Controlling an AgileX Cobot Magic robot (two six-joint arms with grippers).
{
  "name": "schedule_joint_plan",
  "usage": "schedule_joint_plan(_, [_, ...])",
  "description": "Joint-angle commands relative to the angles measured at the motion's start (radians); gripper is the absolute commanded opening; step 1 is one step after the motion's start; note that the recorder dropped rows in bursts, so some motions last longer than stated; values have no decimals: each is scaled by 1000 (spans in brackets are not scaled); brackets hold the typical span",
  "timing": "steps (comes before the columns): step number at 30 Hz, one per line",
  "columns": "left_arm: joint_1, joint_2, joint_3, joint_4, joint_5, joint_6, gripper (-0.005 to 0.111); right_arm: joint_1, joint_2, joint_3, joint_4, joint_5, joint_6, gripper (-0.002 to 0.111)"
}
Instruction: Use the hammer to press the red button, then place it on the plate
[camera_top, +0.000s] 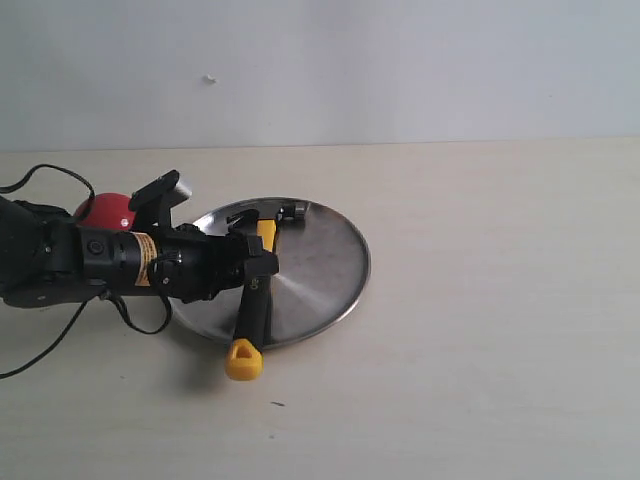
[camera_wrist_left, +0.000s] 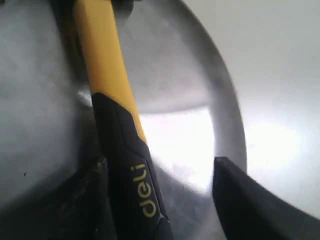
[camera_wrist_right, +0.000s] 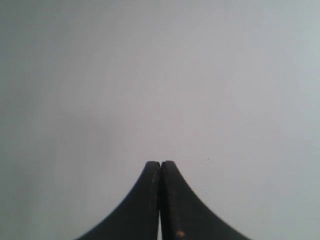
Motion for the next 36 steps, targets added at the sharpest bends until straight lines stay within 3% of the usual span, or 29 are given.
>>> schedule_joint_plan(1, [-5,-32,-8,24,26,8,68,1,-5,5,-8,5,-2,0])
schedule_joint_plan(9, [48,-178,11,110,94,1,67,1,-5,5,-8,10,-9,0])
schedule_joint_plan(11, [63,-239,39,119,94,9,62,1,-5,5,-8,10,-9,0])
schedule_joint_plan(13, [74,-298,68,140,94,26,51,1,-5,5,-8,10,-9,0])
schedule_joint_plan(19, [84,-500,161,188,124,71,0,1,-5,5,-8,10,-9,0])
schedule_joint_plan(28, [84,-836,327,167,220,198,0,1,-5,5,3,86,-9,0])
schedule_joint_plan(36, [84,-1165,467,149,248,215,0,1,-5,5,185,453,-7,0])
